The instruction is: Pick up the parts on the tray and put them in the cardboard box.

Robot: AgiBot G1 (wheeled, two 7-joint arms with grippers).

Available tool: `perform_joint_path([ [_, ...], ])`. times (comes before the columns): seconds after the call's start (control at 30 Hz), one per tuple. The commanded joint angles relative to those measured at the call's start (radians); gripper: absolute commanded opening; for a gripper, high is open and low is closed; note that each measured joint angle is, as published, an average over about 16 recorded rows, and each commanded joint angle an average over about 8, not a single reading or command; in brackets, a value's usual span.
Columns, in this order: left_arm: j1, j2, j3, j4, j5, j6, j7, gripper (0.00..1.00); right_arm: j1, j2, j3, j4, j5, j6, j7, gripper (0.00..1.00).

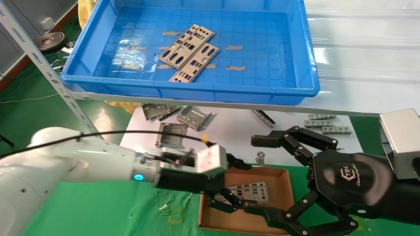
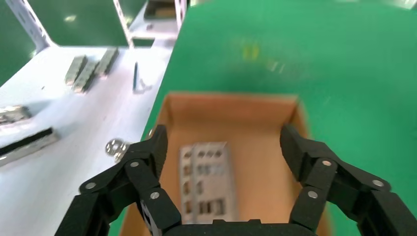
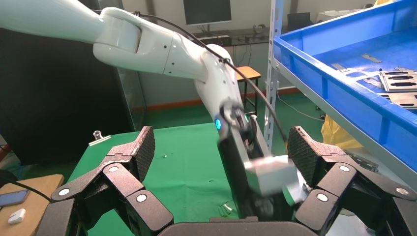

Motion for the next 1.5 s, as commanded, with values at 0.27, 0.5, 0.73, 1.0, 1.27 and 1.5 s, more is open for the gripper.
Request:
perform_joint_path([
  [0.27, -0.024, -0.034, -0.028, 0.073, -0.081, 0.173, -0.06, 1.0, 0.0, 0.0, 0.0, 0.0, 0.0, 0.0, 0.0, 1.0],
  [0.5, -0.017, -0.038, -0.033, 0.057, -0.071, 0.161, -0.059, 1.0, 0.0, 0.0, 0.0, 0.0, 0.0, 0.0, 0.0, 1.0],
  [0.73, 0.024, -0.094, -0.097, -0.029, -0.075, 0.158, -0.102, 1.0, 0.0, 0.0, 0.0, 0.0, 0.0, 0.0, 0.0, 1.0],
  [1.0, 0.09, -0.185, -0.2, -0.169, -0.08, 0.154, -0.171, 1.0, 0.0, 0.0, 0.0, 0.0, 0.0, 0.0, 0.0, 1.0],
  [1.27, 0.157, -0.276, -0.303, -0.309, -0.086, 0.149, -0.239, 1.0, 0.0, 0.0, 0.0, 0.0, 0.0, 0.0, 0.0, 1.0],
  [1.5, 0.215, -0.356, -0.393, -0.431, -0.09, 0.146, -0.299, 1.0, 0.0, 0.0, 0.0, 0.0, 0.0, 0.0, 0.0, 1.0],
])
